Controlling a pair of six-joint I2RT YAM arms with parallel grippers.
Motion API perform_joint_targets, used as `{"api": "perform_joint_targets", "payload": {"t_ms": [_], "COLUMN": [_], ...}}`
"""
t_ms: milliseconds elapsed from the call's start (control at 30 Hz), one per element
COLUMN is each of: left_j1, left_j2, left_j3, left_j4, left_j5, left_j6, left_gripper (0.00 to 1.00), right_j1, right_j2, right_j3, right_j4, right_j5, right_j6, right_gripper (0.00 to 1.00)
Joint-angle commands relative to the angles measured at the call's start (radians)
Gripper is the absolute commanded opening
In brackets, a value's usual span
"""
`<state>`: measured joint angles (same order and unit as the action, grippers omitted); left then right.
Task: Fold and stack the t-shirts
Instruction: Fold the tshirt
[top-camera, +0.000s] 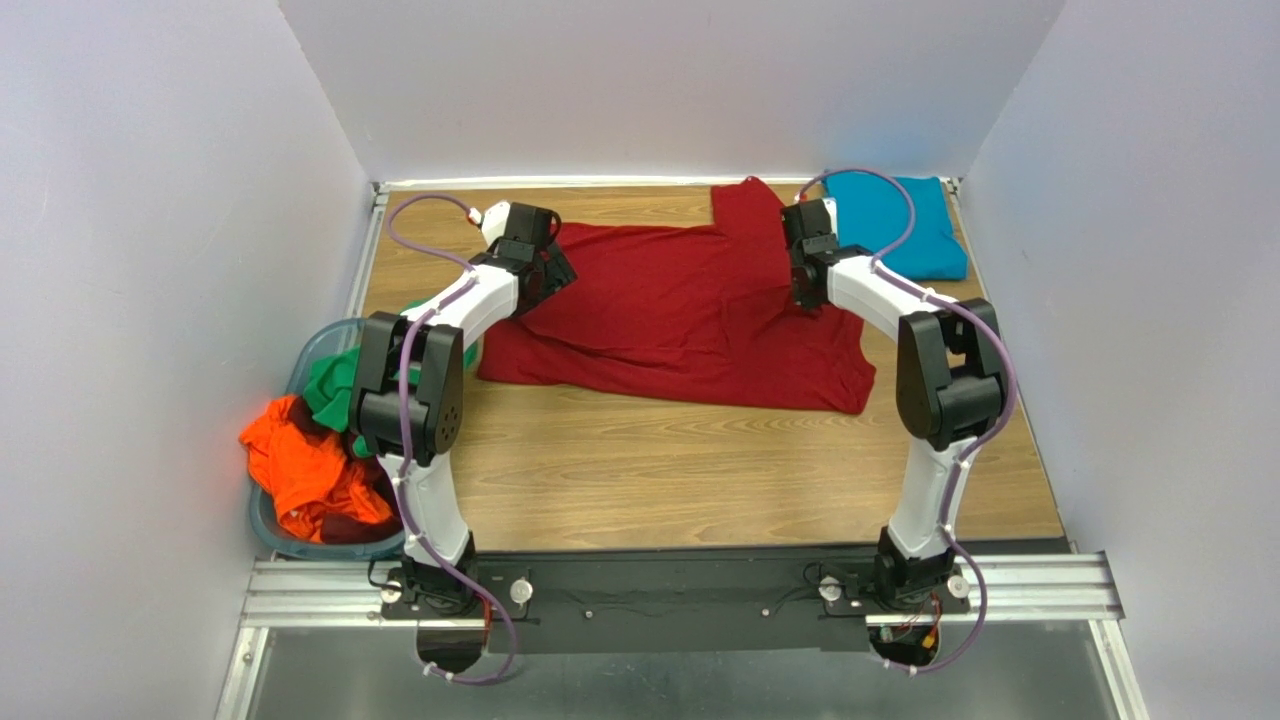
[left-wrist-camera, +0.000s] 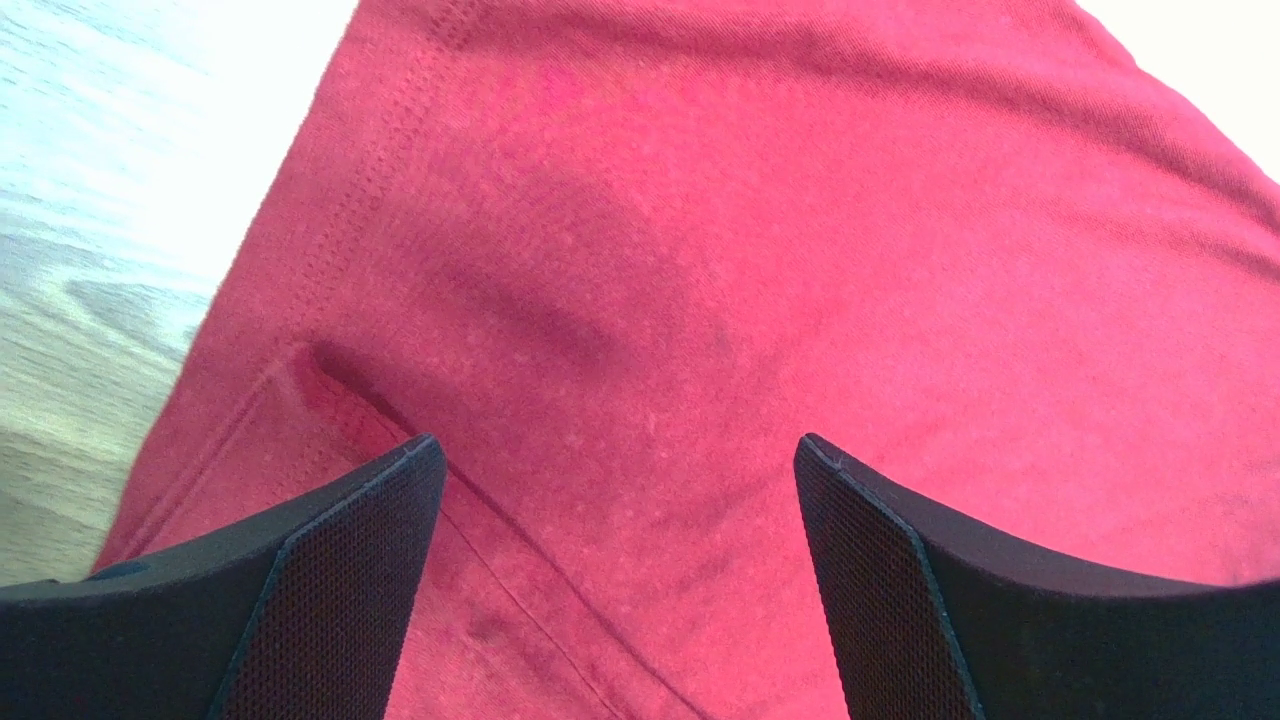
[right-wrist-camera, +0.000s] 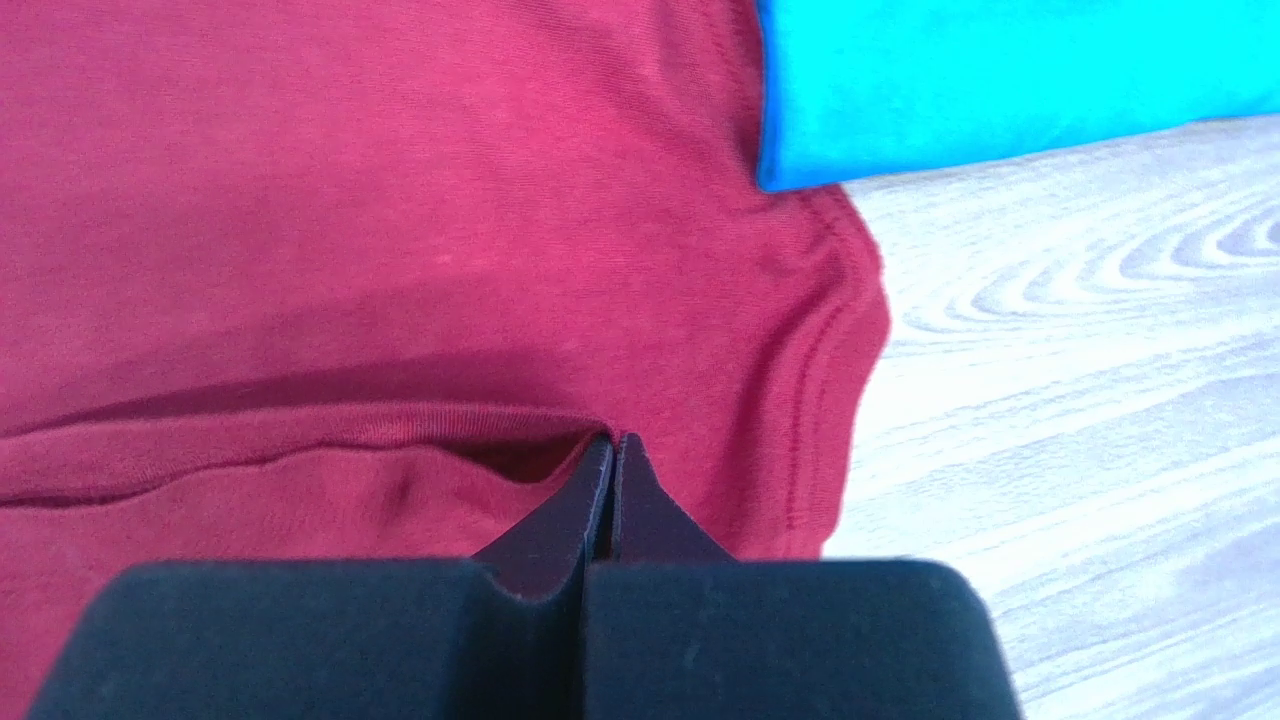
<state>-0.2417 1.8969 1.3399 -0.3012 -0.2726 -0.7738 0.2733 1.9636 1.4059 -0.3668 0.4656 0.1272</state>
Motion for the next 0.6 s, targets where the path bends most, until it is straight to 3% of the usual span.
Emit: {"api": "perform_joint_targets", "payload": {"t_ms": [0, 233, 267, 300, 500, 567], "left_j1": [0.012, 0.024, 0.024, 0.024, 0.025, 0.025], "left_j2": [0.013, 0.011, 0.01, 0.008, -0.004, -0.016], "left_j3": [0.022, 0.016, 0.015, 0.015, 0.013, 0.004], "left_j4": [-0.003, -0.001, -0.001, 0.0, -0.001, -0.001], "left_j5": [-0.036, -0.037, -0.036, -0.037, -0.034, -0.03], "left_j6": [0.015, 0.013, 0.014, 0.015, 0.021, 0.021], "left_gripper": [0.93, 0.93, 0.93, 0.93, 0.93, 0.93], "right_j1": [-0.023, -0.062, -0.065, -0.065, -0.065, -0.066], "right_j2": [0.038, 0.057, 0.061, 0.066, 0.099, 0.098], "right_j3": [0.025, 0.039, 0.041, 0.045, 0.1, 0.116], "right_j4": [-0.006, -0.014, -0.015, -0.015, -0.015, -0.02], "right_j5": [0.061, 0.056, 0.054, 0.061, 0.109, 0.125], "right_j6": [-0.018, 0.002, -0.003, -0.015, -0.024, -0.031], "right_gripper": [0.01, 0.02, 0.06, 0.19, 0.26, 0.37]}}
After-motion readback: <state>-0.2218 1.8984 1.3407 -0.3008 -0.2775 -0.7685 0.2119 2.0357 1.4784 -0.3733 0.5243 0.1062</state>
